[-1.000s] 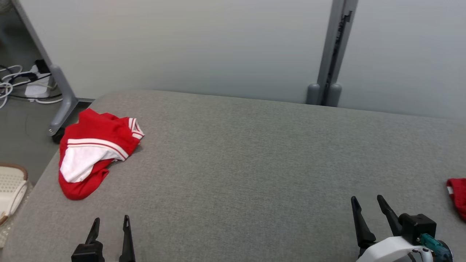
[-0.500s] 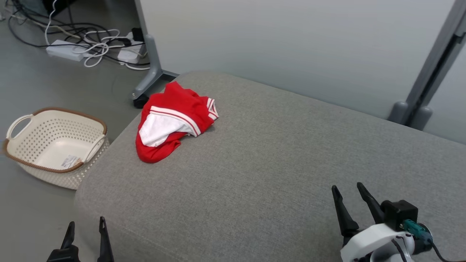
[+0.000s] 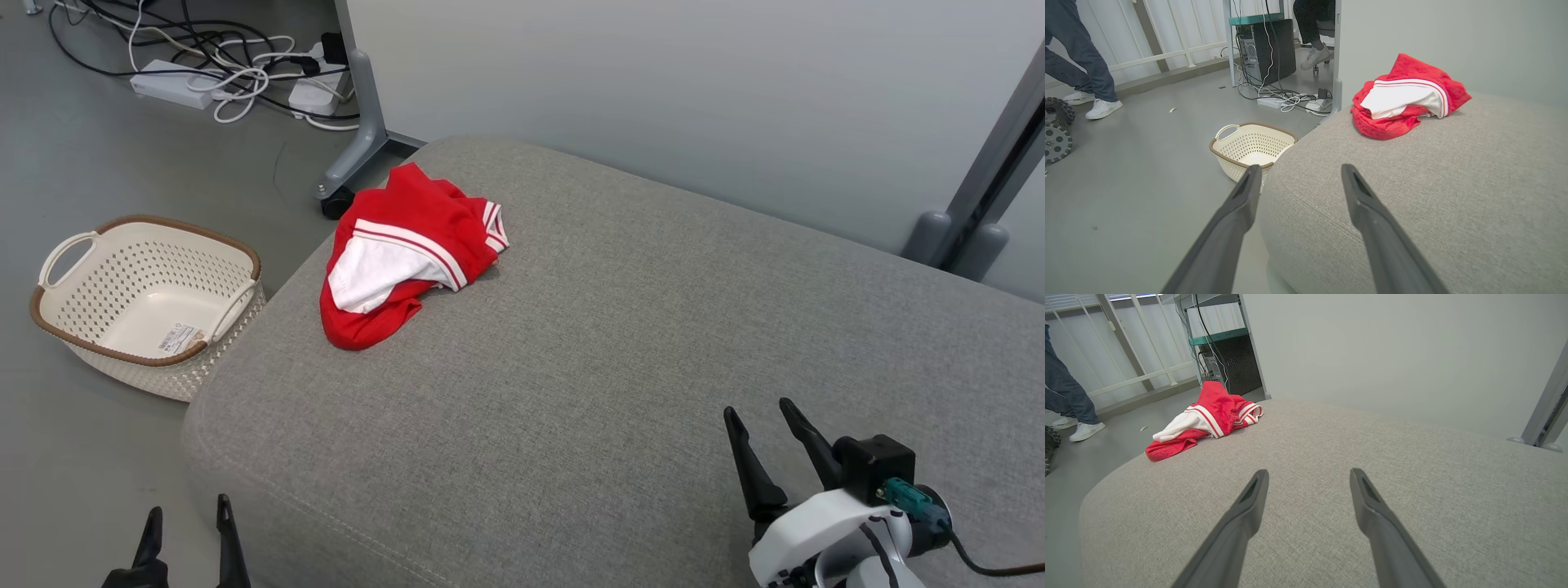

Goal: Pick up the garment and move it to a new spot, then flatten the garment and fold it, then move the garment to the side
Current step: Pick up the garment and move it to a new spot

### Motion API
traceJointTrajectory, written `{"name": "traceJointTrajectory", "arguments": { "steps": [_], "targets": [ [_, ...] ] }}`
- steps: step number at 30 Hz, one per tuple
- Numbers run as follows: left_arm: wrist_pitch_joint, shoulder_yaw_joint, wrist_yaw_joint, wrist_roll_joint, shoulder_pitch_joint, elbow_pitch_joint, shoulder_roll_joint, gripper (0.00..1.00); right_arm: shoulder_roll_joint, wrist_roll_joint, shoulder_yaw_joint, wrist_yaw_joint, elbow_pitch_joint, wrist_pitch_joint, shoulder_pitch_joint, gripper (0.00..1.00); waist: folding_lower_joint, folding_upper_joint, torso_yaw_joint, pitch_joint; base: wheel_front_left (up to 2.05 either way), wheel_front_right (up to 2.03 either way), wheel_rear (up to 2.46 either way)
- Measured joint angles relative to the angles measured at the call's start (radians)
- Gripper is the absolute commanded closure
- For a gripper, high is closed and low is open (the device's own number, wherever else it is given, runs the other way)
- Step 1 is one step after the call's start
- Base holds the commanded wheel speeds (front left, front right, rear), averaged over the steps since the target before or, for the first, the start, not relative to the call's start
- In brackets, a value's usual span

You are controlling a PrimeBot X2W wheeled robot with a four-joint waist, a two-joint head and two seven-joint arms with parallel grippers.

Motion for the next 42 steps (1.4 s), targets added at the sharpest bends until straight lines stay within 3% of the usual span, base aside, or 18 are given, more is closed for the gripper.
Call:
{"name": "traceJointTrajectory", "arguments": {
  "steps": [7,15,25,37,42],
  "targets": [
    [0.0,-0.022,-0.061,-0.01,-0.053,0.08,-0.001,0.0,0.0,-0.014,-0.048,0.0,-0.01,0.0,0.041,0.0,0.0,0.0,-0.013,-0.008,0.0,0.0,0.0],
    [0.0,0.001,-0.124,-0.035,-0.244,0.202,0.005,0.0,0.0,-0.07,-0.066,0.0,-0.052,0.0,0.033,0.0,0.0,0.0,-0.074,0.047,0.0,0.0,0.0],
    [0.0,0.013,-0.196,-0.045,-0.559,0.42,0.103,0.0,0.0,-0.122,-0.049,0.0,-0.119,0.0,-0.056,0.0,0.0,0.0,-0.182,0.19,0.0,0.0,0.0],
    [0.021,-0.004,-0.219,-0.061,-0.847,0.768,0.231,0.0,-0.001,-0.155,-0.036,0.0,-0.199,0.0,-0.124,0.0,0.0,0.0,-0.317,0.355,0.0,0.0,0.0],
    [0.078,0.002,-0.173,-0.065,-0.899,0.899,0.263,0.0,-0.001,-0.163,-0.033,0.0,-0.221,0.0,-0.136,0.0,0.0,-0.0001,-0.382,0.404,0.0,0.0,0.0]
  ]
}}
